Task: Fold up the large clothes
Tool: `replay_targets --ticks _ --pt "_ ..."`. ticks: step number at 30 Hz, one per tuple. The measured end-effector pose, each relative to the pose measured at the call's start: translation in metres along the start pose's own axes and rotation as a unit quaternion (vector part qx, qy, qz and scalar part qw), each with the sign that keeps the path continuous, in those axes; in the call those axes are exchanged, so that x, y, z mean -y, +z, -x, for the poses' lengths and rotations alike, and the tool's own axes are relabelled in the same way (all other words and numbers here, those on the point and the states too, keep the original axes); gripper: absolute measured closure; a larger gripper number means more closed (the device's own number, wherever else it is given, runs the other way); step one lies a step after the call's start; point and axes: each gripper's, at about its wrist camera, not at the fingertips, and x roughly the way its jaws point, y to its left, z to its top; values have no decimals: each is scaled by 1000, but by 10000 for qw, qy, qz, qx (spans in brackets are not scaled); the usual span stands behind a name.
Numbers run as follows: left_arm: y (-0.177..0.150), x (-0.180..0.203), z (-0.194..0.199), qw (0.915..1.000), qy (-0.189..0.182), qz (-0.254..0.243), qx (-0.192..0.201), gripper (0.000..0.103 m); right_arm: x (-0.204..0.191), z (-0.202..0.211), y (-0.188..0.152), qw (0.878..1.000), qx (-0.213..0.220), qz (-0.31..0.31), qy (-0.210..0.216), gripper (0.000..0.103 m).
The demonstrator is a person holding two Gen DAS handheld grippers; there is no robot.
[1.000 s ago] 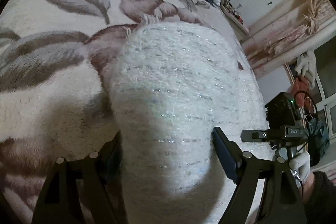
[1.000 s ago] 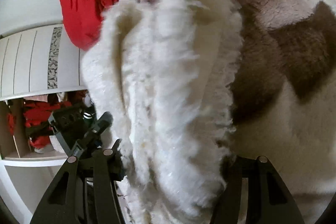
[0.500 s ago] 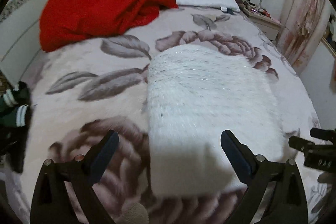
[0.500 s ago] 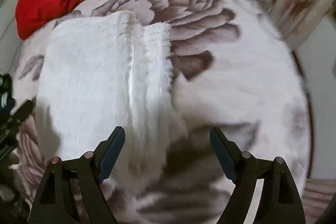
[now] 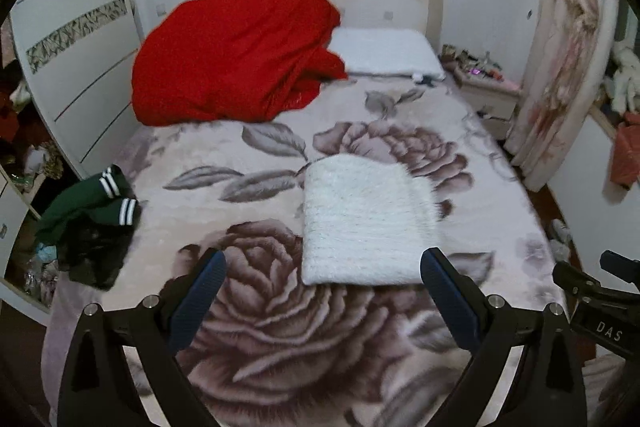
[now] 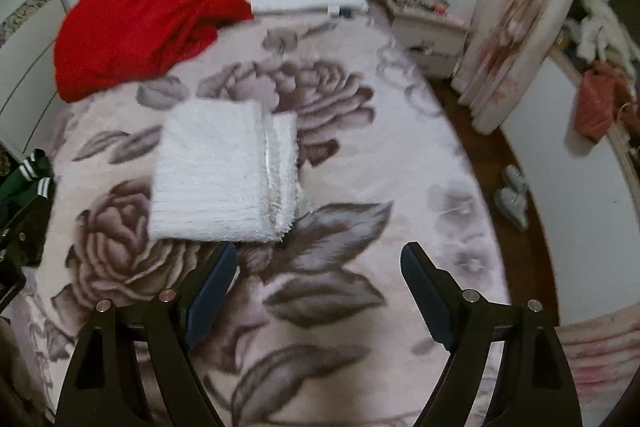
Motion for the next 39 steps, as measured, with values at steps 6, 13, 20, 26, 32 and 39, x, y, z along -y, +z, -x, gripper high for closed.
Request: replay_targets --ticks 6,13,20,26,32,39 --pt "5 20 120 9996 -100 24 262 4 13 149 -22 9991 432 -21 -20 17" --pt "-5 36 218 9991 -83 -24 421 4 40 295 -50 9968 785 -60 120 17" --pt "-8 41 280 9997 44 110 210 4 59 385 -72 9955 894 39 305 17" --pt "-4 44 312 9991 257 146 291 4 69 439 -80 9928 1124 166 375 16" --pt "-9 46 335 9983 330 242 415 4 77 476 -82 9907 1244 246 496 16" --pt "-14 44 351 9965 398 389 620 4 88 498 -82 9891 1345 252 553 15"
